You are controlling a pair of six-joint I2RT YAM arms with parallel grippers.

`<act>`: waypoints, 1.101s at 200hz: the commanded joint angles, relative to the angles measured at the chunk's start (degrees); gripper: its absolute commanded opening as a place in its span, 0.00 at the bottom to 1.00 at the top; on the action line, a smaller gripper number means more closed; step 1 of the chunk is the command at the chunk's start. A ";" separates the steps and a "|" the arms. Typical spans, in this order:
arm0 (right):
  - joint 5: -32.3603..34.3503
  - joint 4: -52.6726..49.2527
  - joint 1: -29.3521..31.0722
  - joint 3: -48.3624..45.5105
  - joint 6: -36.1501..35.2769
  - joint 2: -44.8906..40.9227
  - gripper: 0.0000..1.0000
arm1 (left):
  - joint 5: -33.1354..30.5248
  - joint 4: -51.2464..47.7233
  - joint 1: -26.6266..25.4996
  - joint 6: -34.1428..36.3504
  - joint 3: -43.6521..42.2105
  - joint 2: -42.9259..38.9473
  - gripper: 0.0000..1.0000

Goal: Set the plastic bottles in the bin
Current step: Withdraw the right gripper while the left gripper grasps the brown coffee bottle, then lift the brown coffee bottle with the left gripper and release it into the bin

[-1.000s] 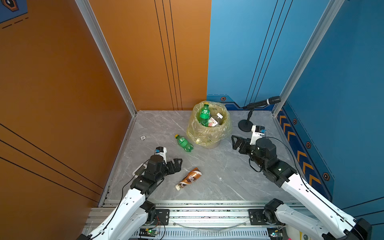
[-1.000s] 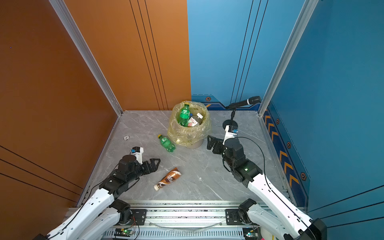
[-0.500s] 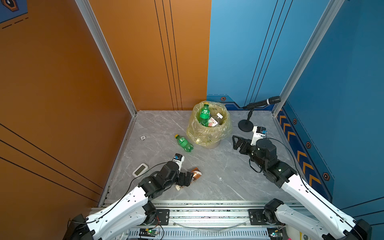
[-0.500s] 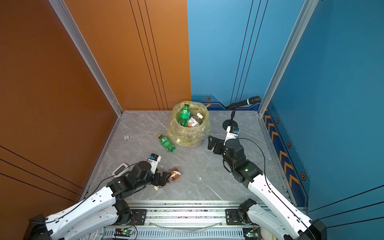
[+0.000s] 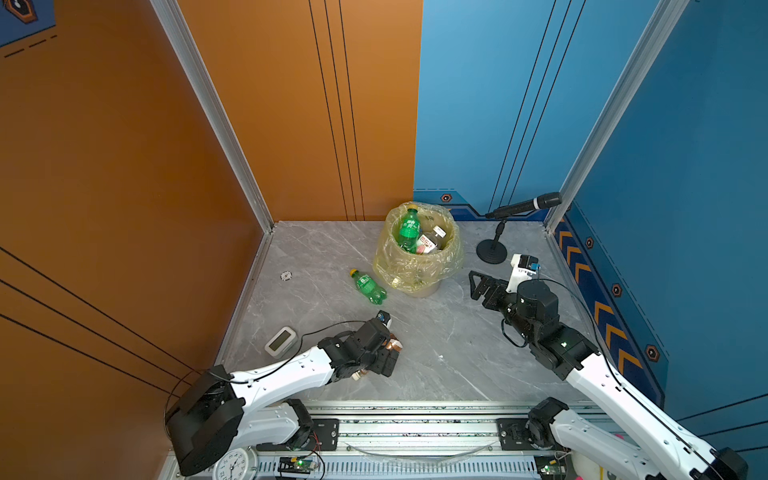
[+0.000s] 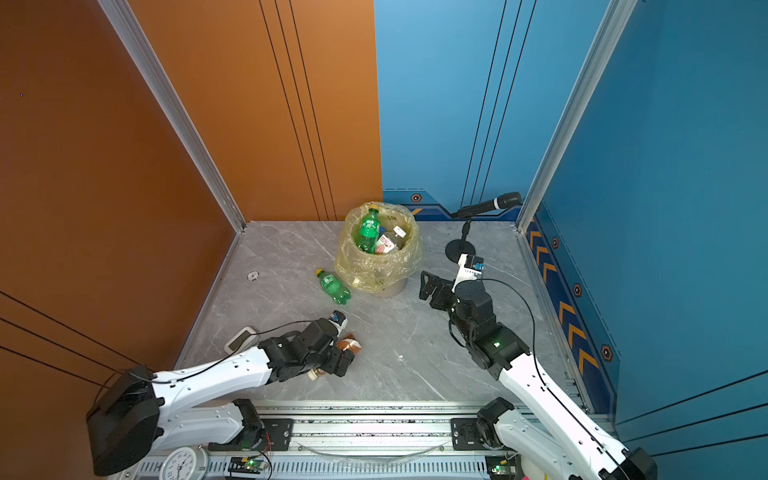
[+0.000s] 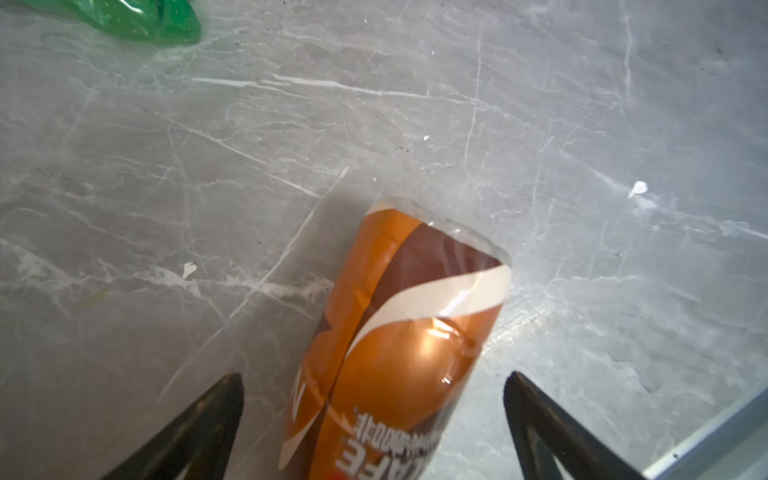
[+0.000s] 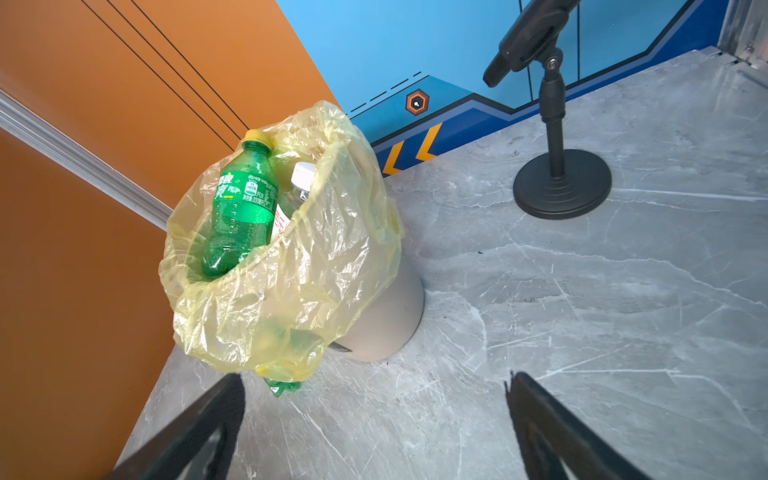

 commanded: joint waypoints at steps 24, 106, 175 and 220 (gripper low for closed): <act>1.26 0.26 -1.19 -1.61 1.28 -1.88 1.00 | -2.93 -0.93 0.03 1.10 3.63 5.88 0.83; 0.76 0.45 -3.11 -3.01 2.64 -3.68 1.00 | -6.35 -2.56 0.36 1.81 6.16 3.95 0.56; -0.03 1.44 -3.48 -3.09 3.10 -2.72 1.00 | -8.11 12.98 2.72 -1.62 -3.24 -22.23 0.56; -0.61 2.05 -3.57 -3.09 3.36 -1.86 1.00 | -6.76 12.31 7.44 -3.12 -3.12 -29.02 0.54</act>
